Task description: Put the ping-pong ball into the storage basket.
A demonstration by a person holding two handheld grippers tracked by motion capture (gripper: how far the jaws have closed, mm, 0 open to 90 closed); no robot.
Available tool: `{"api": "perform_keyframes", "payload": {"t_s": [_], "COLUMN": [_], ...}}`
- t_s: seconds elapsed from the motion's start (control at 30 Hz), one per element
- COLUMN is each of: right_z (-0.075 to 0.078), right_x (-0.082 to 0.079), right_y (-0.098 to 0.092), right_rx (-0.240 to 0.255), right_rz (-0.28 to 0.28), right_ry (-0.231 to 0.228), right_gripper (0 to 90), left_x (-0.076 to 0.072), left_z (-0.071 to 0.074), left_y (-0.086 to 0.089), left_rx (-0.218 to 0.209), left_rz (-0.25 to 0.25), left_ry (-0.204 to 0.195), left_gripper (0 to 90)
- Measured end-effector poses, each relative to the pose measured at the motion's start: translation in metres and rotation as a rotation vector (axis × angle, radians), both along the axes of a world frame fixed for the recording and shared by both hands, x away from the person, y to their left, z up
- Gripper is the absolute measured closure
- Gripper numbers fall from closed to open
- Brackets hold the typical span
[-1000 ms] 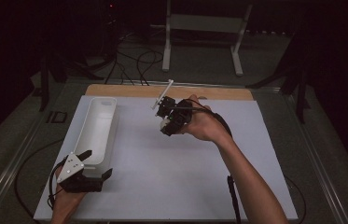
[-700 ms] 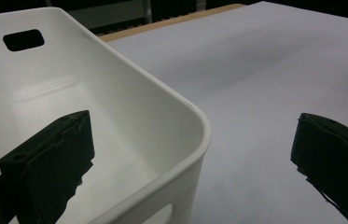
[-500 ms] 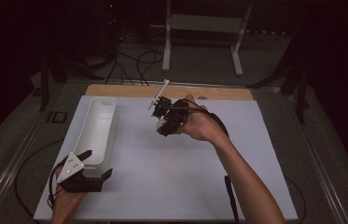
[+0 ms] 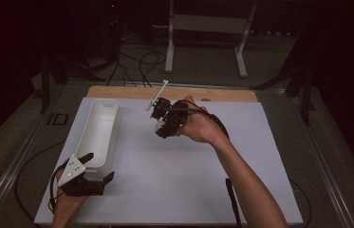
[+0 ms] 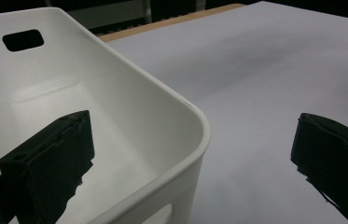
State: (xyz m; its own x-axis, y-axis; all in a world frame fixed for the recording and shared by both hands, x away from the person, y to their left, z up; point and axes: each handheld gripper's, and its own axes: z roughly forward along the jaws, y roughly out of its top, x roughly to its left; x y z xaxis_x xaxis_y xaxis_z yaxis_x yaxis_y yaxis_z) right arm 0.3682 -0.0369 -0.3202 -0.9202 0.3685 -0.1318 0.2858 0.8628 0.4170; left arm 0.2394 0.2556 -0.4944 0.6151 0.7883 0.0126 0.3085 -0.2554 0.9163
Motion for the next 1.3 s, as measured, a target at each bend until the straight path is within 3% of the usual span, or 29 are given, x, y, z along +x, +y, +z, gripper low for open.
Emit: {"api": "perform_keyframes", "payload": {"t_s": [1.3], "right_z": [0.005], "right_x": [0.002], "right_y": [0.026], "right_rx": [0.030], "right_rz": [0.011], "right_ry": [0.015], "right_gripper": [50.0], "left_x": [0.000], "left_z": [0.000], "left_y": [0.000], "left_rx": [0.000], "left_rz": [-0.002], "left_ry": [0.000], "left_gripper": [0.0]}}
